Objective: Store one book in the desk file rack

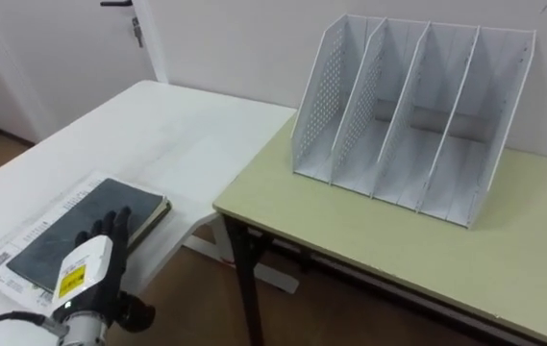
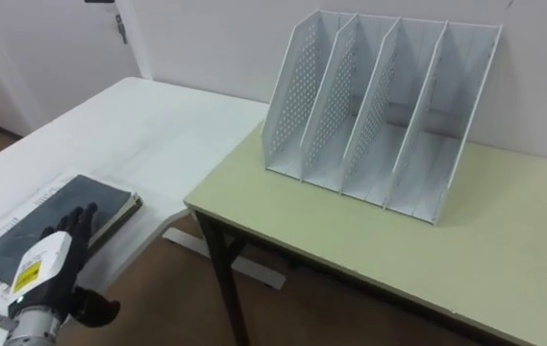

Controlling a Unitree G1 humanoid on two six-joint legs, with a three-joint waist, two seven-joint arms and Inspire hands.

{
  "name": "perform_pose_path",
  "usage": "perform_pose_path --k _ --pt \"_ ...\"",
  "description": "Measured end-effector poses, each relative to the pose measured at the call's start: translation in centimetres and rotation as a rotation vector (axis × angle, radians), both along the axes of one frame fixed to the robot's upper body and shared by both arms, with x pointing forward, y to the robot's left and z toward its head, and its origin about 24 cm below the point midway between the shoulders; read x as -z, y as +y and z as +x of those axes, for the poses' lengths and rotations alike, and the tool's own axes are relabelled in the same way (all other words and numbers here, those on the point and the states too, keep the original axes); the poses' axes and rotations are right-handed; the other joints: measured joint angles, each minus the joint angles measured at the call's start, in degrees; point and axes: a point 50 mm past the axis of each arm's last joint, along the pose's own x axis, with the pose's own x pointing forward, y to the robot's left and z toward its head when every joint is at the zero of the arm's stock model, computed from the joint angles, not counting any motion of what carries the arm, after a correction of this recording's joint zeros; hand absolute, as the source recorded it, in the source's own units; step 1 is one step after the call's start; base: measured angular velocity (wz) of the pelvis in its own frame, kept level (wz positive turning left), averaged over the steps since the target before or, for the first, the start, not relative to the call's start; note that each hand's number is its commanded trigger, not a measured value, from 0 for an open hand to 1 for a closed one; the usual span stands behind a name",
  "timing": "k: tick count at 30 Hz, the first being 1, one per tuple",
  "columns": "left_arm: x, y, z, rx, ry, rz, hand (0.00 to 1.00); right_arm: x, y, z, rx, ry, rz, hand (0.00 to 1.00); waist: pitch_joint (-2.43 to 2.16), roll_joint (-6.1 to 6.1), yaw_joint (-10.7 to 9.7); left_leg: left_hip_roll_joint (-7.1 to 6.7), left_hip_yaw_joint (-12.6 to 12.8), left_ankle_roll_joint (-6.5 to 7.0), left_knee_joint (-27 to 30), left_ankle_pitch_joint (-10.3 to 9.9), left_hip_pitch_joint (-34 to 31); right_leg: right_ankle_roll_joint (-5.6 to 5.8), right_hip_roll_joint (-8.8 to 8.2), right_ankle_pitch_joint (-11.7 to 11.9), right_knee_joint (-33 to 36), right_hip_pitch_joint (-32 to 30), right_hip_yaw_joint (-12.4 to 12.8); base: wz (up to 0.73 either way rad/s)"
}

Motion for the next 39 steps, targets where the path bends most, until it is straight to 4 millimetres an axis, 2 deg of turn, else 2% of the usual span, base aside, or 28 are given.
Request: perform_pose_path --k 1,2,5,7,10,17,27,32,39 --pt "0.1 0.1 0.2 -0.002 0.013 -0.002 0.98 0.0 0.0 0.1 0.000 -0.001 -0.002 0.00 -0.04 -0.05 -0.1 0.00 0.0 0.00 0.0 0.0 0.2 0.01 -0.01 0.0 0.1 0.1 0.0 -0.05" --pt "0.1 0.1 0.3 -0.002 0.015 -0.003 1.00 0.0 0.0 0.1 0.000 -0.003 -0.002 0.00 -0.05 -0.07 -0.1 0.01 0.1 0.00 0.0 0.0 0.2 0.01 0.00 0.0 0.1 0.1 0.0 0.00" --pt "0.2 0.4 0.7 -0.009 0.029 0.014 1.00 -0.1 -0.1 0.2 0.007 -0.006 -0.009 0.00 -0.16 -0.07 0.0 0.06 0.1 0.02 0.0 0.0 0.5 0.00 0.07 0.0 0.1 0.5 0.0 0.00" --pt "-0.2 1.0 1.4 -0.028 0.015 0.048 1.00 -0.1 -0.2 0.1 0.011 0.004 -0.024 0.00 -0.60 0.22 0.1 0.10 0.1 0.03 -0.2 0.0 0.7 0.02 0.28 0.1 0.1 0.6 0.2 0.00" --pt "-0.5 1.8 1.9 -0.068 0.006 0.063 1.00 -0.1 -0.3 0.0 0.014 0.012 -0.035 0.00 -0.77 0.54 0.1 0.17 0.1 0.04 -0.5 0.0 1.5 -0.04 0.75 0.1 0.1 1.1 0.8 -0.03" --pt "-1.0 2.5 2.2 -0.104 -0.021 0.076 1.00 -0.1 -0.5 -0.4 0.025 0.021 -0.070 0.00 -0.69 0.81 0.1 0.23 0.1 0.05 -1.2 0.0 1.7 -0.07 0.86 0.1 0.1 1.4 0.7 0.00" --pt "-1.3 2.3 2.1 -0.110 -0.056 0.102 1.00 -0.2 -0.6 0.6 0.016 -0.015 -0.091 0.00 -0.57 1.58 0.1 0.25 0.1 0.04 -1.5 0.0 1.5 -0.14 0.65 0.1 0.0 0.9 0.6 0.00" --pt "-1.6 2.2 1.9 -0.108 -0.077 0.100 1.00 -0.3 -0.5 1.5 0.004 -0.057 -0.085 0.00 -0.52 1.43 0.1 0.20 0.0 0.03 -1.0 0.0 1.2 -0.13 0.43 -0.1 0.0 0.7 0.5 0.01" --pt "-3.2 1.0 2.0 -0.056 -0.140 0.062 1.00 -0.5 -0.2 3.5 -0.016 -0.142 -0.063 0.00 -0.48 0.22 0.8 -0.09 -0.6 0.07 0.0 0.0 -0.2 0.06 -0.18 -0.1 -0.1 -0.1 -0.7 0.07"
